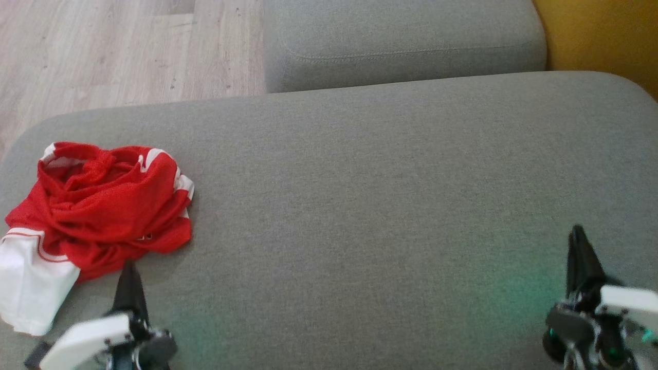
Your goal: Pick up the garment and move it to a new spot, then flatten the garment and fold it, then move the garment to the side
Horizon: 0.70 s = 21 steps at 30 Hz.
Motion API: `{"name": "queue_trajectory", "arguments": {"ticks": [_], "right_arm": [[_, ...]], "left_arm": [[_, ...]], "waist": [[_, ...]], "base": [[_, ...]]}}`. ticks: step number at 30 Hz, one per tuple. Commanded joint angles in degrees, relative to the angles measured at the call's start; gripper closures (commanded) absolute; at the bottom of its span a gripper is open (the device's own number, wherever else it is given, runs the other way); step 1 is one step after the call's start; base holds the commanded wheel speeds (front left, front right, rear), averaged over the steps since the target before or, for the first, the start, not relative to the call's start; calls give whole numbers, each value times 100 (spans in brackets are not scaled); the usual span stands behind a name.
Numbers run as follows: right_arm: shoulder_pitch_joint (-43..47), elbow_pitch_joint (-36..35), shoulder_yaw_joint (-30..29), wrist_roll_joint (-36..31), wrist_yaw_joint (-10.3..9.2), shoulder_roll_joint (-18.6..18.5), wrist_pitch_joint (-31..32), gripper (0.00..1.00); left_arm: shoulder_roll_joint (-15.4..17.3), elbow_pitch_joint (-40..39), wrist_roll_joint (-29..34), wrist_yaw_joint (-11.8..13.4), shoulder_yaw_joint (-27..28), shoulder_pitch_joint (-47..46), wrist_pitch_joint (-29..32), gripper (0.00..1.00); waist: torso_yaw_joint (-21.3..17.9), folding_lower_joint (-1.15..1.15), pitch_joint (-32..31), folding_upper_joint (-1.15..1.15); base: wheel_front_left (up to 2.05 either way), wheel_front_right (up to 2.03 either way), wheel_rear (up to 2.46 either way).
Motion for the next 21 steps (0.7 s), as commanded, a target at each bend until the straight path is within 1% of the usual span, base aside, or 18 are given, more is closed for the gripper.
{"name": "queue_trajectory", "arguments": {"ticks": [1,2,8,12,21], "right_arm": [[24,47,1,0,0,4,-1,0],[90,144,4,0,0,10,-1,0],[93,96,110,-85,2,-4,-98,0],[88,76,172,-269,4,-21,-171,0],[88,-2,188,-998,7,0,-323,0]], "left_arm": [[-2,43,0,0,-4,22,-2,0],[-4,138,0,0,-12,84,-2,0],[-3,85,56,-2,-118,69,-104,0],[-2,32,194,-4,-154,59,-172,0],[0,-160,898,26,-204,60,-324,0]], "waist": [[0,0,0,0],[0,0,0,0],[4,0,-10,0],[10,0,-16,0],[16,0,-28,0]], "base": [[0,0,0],[0,0,0],[0,0,0],[0,0,0],[0,0,0]]}}
